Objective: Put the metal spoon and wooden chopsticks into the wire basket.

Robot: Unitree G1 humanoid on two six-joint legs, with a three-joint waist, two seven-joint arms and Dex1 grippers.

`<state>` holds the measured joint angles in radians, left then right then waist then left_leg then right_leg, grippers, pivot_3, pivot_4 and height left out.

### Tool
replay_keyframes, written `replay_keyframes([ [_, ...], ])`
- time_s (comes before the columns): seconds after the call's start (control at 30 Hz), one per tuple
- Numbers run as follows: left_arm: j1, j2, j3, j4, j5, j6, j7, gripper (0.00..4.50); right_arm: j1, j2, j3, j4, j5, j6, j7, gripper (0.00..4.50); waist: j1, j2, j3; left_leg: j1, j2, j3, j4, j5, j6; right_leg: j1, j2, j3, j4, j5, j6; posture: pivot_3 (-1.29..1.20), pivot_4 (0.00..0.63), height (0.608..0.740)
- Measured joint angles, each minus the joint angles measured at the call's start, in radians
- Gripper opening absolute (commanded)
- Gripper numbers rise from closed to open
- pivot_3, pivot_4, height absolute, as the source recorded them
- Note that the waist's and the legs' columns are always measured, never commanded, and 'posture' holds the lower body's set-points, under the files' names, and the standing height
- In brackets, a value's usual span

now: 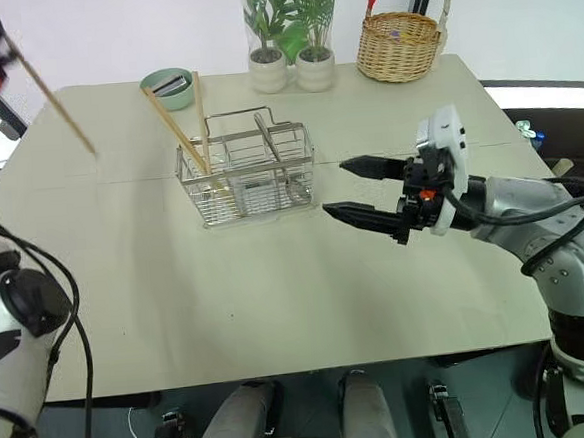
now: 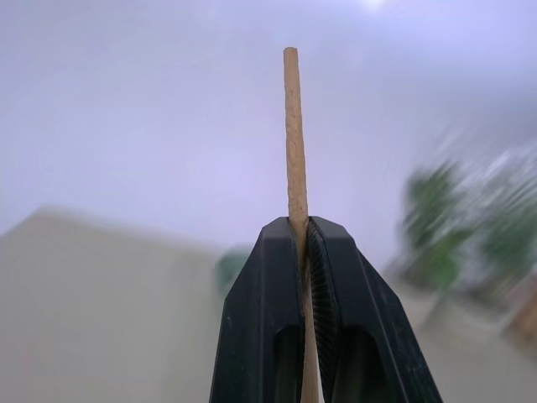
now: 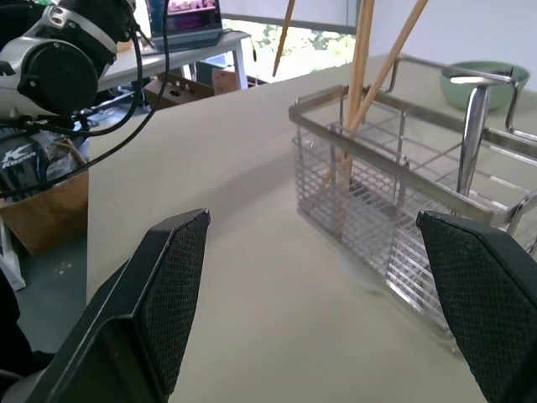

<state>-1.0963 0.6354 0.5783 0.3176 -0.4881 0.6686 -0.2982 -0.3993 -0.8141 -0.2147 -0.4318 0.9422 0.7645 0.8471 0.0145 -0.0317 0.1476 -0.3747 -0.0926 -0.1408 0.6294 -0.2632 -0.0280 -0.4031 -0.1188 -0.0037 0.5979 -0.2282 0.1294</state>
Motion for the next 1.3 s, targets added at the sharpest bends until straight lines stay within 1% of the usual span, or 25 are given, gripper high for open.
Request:
replay_keyframes([
  [0.13, -0.037, -0.067, -0.015, -0.140, -0.124, 0.024, -0.031, 0.06, -0.010, 0.001, -0.011, 0.005, 0.004, 0.000, -0.007, 4.09, -0.002, 0.000, 0.000, 0.001, 0.000, 0.000, 0.000, 0.000, 0.000, 0.000, 0.001, 0.000, 0.001, 0.000, 0.000, 0.00, 0.150, 0.700],
  [0.27, -0.040, -0.130, -0.104, -0.202, -0.166, 0.047, -0.053, 0.06, -0.011, 0.010, -0.032, 0.005, 0.015, 0.000, -0.032, 4.09, -0.002, 0.000, 0.000, 0.001, 0.000, 0.000, 0.000, 0.000, 0.000, 0.000, 0.001, 0.000, 0.001, 0.000, 0.000, 0.00, 0.150, 0.700],
  [0.37, -0.013, -0.158, -0.185, -0.229, -0.166, 0.041, -0.085, 0.06, -0.014, 0.012, -0.040, 0.005, 0.024, 0.000, -0.053, 4.09, -0.002, 0.000, 0.000, 0.001, 0.000, 0.001, 0.000, 0.000, 0.000, 0.000, 0.001, 0.000, 0.001, 0.000, 0.000, 0.00, 0.150, 0.700],
  [0.53, 0.114, -0.187, -0.308, -0.234, -0.107, -0.025, -0.152, 0.06, -0.007, 0.012, -0.065, 0.004, 0.025, 0.000, -0.079, 4.09, -0.004, 0.001, 0.000, 0.001, 0.001, 0.001, 0.000, 0.000, 0.000, 0.000, 0.002, 0.001, 0.001, 0.001, -0.001, 0.00, 0.150, 0.700],
  [0.67, 0.196, -0.233, -0.354, -0.233, -0.078, -0.073, -0.158, 0.06, 0.000, 0.012, -0.073, -0.007, 0.035, 0.000, -0.096, 4.09, -0.001, 0.001, 0.000, 0.000, 0.001, 0.001, 0.000, 0.000, 0.000, 0.000, 0.002, 0.001, 0.000, 0.001, -0.002, 0.00, 0.150, 0.700],
  [0.8, 0.239, -0.260, -0.369, -0.229, -0.062, -0.116, -0.174, 0.06, 0.004, 0.011, -0.086, -0.009, 0.046, 0.002, -0.112, 4.09, -0.001, 0.001, 0.000, 0.000, 0.001, 0.001, 0.000, 0.000, 0.001, 0.000, 0.001, 0.001, 0.000, 0.001, -0.002, 0.00, 0.150, 0.700],
  [0.83, 0.241, -0.269, -0.369, -0.222, -0.059, -0.128, -0.176, 0.76, 0.005, 0.010, -0.088, -0.009, 0.046, 0.003, -0.114, 4.09, -0.001, 0.001, 0.000, 0.000, 0.001, 0.001, 0.000, 0.000, 0.001, 0.000, 0.001, 0.001, 0.000, 0.001, -0.002, 0.00, 0.150, 0.700],
  [0.87, 0.243, -0.278, -0.369, -0.217, -0.055, -0.138, -0.175, 1.08, 0.005, 0.010, -0.088, -0.009, 0.047, 0.004, -0.115, 4.09, 0.000, 0.001, 0.000, 0.000, 0.001, 0.001, 0.000, 0.000, 0.001, 0.000, 0.002, 0.001, 0.000, 0.001, -0.002, 0.00, 0.150, 0.700],
  [1.0, 0.268, -0.292, -0.368, -0.209, -0.054, -0.152, -0.174, 3.09, 0.004, 0.010, -0.088, -0.004, 0.047, 0.005, -0.115, 4.09, -0.002, 0.001, 0.000, 0.000, 0.001, 0.001, 0.000, 0.000, 0.001, 0.000, 0.002, 0.001, 0.000, 0.001, -0.002, 0.00, 0.150, 0.700],
  [1.03, 0.272, -0.293, -0.367, -0.211, -0.055, -0.151, -0.173, 3.68, 0.004, 0.010, -0.088, -0.002, 0.047, 0.005, -0.115, 4.09, -0.002, 0.001, 0.000, 0.000, 0.001, 0.001, 0.000, 0.000, 0.001, 0.000, 0.002, 0.001, 0.000, 0.001, -0.002, 0.00, 0.150, 0.700],
  [1.07, 0.274, -0.292, -0.366, -0.218, -0.058, -0.147, -0.173, 4.11, 0.003, 0.010, -0.087, 0.002, 0.046, 0.005, -0.114, 4.09, -0.002, 0.001, 0.000, 0.000, 0.001, 0.001, 0.000, 0.000, 0.001, 0.000, 0.002, 0.001, 0.000, 0.001, -0.002, 0.00, 0.150, 0.700],
  [1.1, 0.275, -0.288, -0.363, -0.229, -0.066, -0.137, -0.173, 4.39, 0.001, 0.010, -0.087, 0.006, 0.044, 0.005, -0.114, 4.09, -0.002, 0.001, 0.000, 0.000, 0.001, 0.001, 0.000, 0.000, 0.001, 0.000, 0.002, 0.001, 0.000, 0.001, -0.002, 0.00, 0.150, 0.700],
  [1.17, 0.275, -0.256, -0.355, -0.262, -0.091, -0.101, -0.175, 4.39, -0.008, 0.010, -0.085, 0.011, 0.043, 0.004, -0.109, 4.09, -0.004, 0.001, 0.000, 0.000, 0.001, 0.001, 0.000, 0.000, 0.001, 0.000, 0.002, 0.001, 0.000, 0.001, -0.002, 0.00, 0.150, 0.700],
  [1.2, 0.274, -0.222, -0.348, -0.284, -0.105, -0.080, -0.183, 4.39, -0.014, 0.009, -0.083, 0.021, 0.040, 0.004, -0.103, 4.09, -0.005, 0.001, 0.000, 0.001, 0.001, 0.001, -0.001, 0.000, 0.001, 0.000, 0.002, 0.001, 0.000, 0.001, -0.002, 0.00, 0.150, 0.700],
  [1.23, 0.273, -0.177, -0.344, -0.301, -0.113, -0.063, -0.202, 4.39, -0.018, 0.008, -0.082, 0.029, 0.032, 0.003, -0.099, 4.09, -0.006, 0.001, 0.000, 0.001, 0.001, 0.001, -0.001, 0.000, 0.001, -0.001, 0.002, 0.001, 0.000, 0.001, -0.002, 0.00, 0.150, 0.700],
  [1.3, 0.279, -0.043, -0.338, -0.331, -0.114, -0.047, -0.281, 4.39, -0.028, 0.001, -0.069, 0.049, 0.009, -0.004, -0.080, 4.09, -0.012, 0.002, 0.001, 0.000, 0.001, 0.001, -0.002, 0.000, 0.001, -0.002, 0.003, 0.001, 0.000, 0.001, -0.002, 0.00, 0.150, 0.700],
])
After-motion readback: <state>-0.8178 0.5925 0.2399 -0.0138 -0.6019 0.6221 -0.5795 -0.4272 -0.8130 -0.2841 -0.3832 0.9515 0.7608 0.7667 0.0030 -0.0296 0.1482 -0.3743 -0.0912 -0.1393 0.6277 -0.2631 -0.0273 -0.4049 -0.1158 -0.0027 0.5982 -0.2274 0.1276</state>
